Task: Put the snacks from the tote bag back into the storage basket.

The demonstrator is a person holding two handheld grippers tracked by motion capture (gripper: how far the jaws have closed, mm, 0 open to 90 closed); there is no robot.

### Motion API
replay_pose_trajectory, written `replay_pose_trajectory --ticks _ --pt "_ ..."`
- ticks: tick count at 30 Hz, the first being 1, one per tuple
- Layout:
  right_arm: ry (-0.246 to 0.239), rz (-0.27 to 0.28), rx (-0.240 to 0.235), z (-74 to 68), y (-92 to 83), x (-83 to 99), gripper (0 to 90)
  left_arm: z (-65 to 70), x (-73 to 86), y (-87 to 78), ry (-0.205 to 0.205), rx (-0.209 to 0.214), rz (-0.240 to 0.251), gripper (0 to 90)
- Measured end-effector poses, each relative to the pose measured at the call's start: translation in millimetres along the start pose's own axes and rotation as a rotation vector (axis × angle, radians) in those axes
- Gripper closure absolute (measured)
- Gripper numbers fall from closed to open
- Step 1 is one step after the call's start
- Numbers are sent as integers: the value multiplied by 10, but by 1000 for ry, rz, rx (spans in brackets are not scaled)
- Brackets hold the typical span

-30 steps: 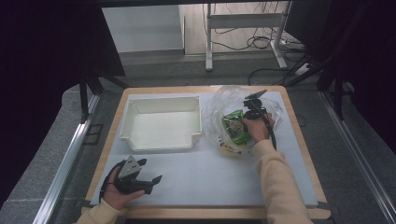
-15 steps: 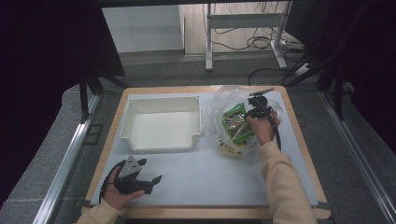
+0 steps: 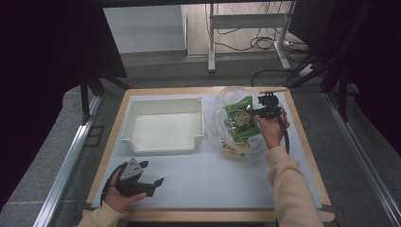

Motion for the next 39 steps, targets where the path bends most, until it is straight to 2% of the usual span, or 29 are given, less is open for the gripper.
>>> replay_pose_trajectory --ticks 12,14,20,24,30,39 --pt "9 79 -5 25 -188 -31 899 -1 1 0 -1 -1 0 145" --pt "7 106 -13 5 -248 -40 898 0 1 0 -1 -1 -1 145" --pt "-3 139 -29 -32 -329 -52 898 1 1 2 0 -1 -2 145" --pt "-6 135 -41 -46 -349 -42 899 1 1 -1 1 -2 -1 144" --pt "5 138 -35 -15 -373 -27 898 -1 1 0 0 -2 -1 145" --pt "25 182 -55 36 -477 -25 899 3 1 2 1 -2 -3 145"
Point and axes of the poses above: each handheld gripper's, and its own axes: y roughly forward along the jaws, x roughly out of its underside, z roughly to its right, the point moved 3 cm from there along y, roughly forward along the jaws, and after that the axes turned 10 degrees about -x, right-handed, at the moved point
